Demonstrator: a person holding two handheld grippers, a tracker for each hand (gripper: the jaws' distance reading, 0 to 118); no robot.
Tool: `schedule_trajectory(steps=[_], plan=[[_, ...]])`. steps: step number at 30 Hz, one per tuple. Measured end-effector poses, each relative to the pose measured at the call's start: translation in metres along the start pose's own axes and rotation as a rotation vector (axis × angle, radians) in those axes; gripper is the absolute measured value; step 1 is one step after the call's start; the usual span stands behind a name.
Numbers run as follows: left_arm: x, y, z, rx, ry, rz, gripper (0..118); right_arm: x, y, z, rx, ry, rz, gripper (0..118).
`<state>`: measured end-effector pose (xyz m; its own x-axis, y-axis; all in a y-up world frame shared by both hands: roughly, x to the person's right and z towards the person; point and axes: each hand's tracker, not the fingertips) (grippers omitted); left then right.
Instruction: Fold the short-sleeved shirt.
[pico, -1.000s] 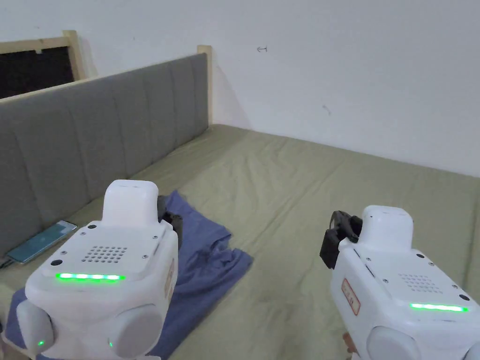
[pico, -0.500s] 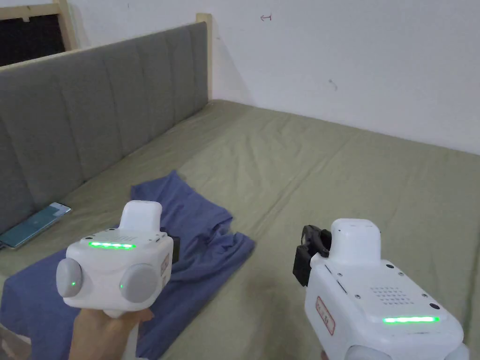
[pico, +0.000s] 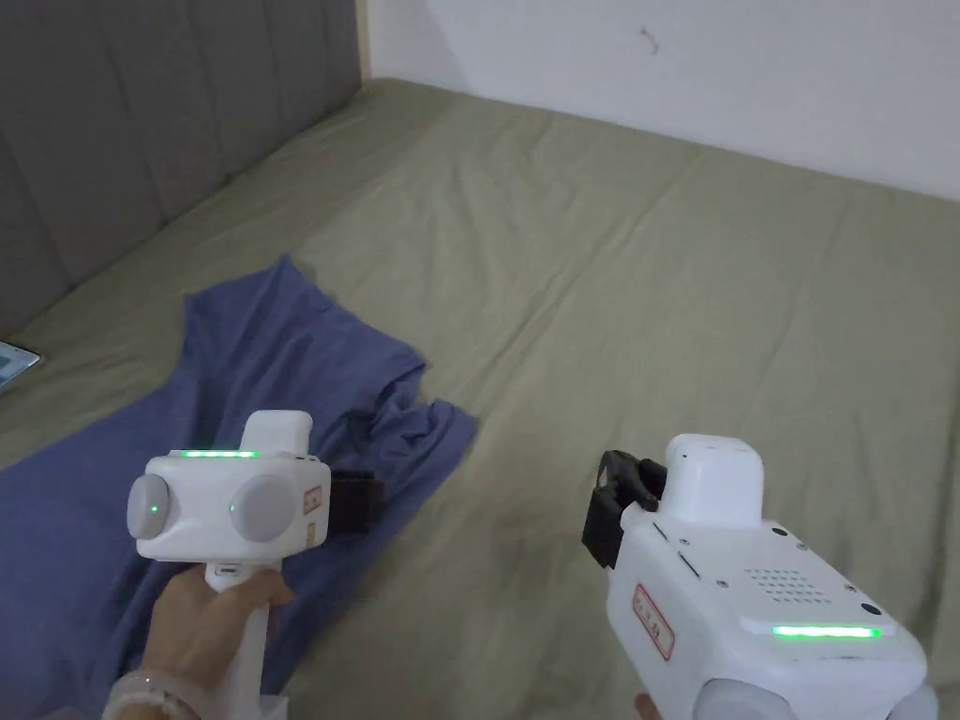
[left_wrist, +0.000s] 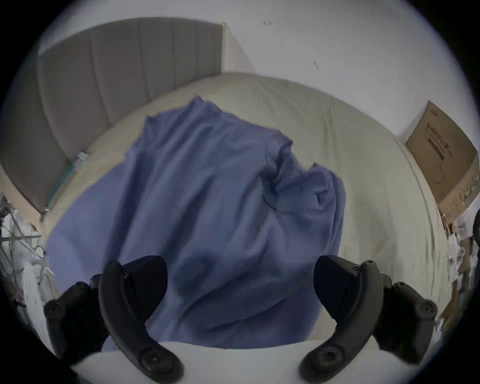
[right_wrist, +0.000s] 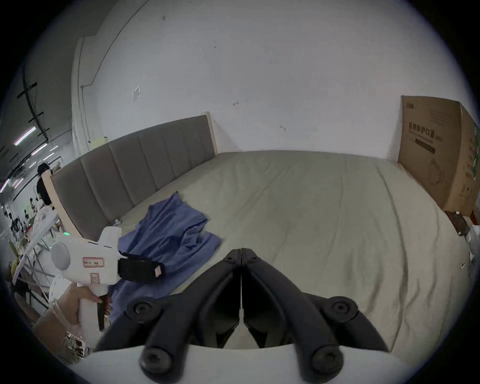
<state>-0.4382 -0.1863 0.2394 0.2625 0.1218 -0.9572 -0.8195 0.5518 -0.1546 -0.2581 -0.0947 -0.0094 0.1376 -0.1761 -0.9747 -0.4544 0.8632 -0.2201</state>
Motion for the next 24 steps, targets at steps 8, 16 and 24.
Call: schedule_trajectory(steps=[8, 16, 24], plan=[[0.008, 0.006, -0.006, 0.045, 0.109, -0.001, 62, 0.012, -0.007, -0.014, -0.045, -0.006, -0.087, 0], [-0.031, 0.020, 0.006, 0.020, -0.001, 0.252, 9, 0.027, -0.010, -0.002, -0.056, -0.042, -0.154, 0], [0.013, 0.059, 0.069, 0.141, -0.034, 0.092, 9, 0.052, -0.001, 0.020, -0.019, -0.073, -0.227, 0]])
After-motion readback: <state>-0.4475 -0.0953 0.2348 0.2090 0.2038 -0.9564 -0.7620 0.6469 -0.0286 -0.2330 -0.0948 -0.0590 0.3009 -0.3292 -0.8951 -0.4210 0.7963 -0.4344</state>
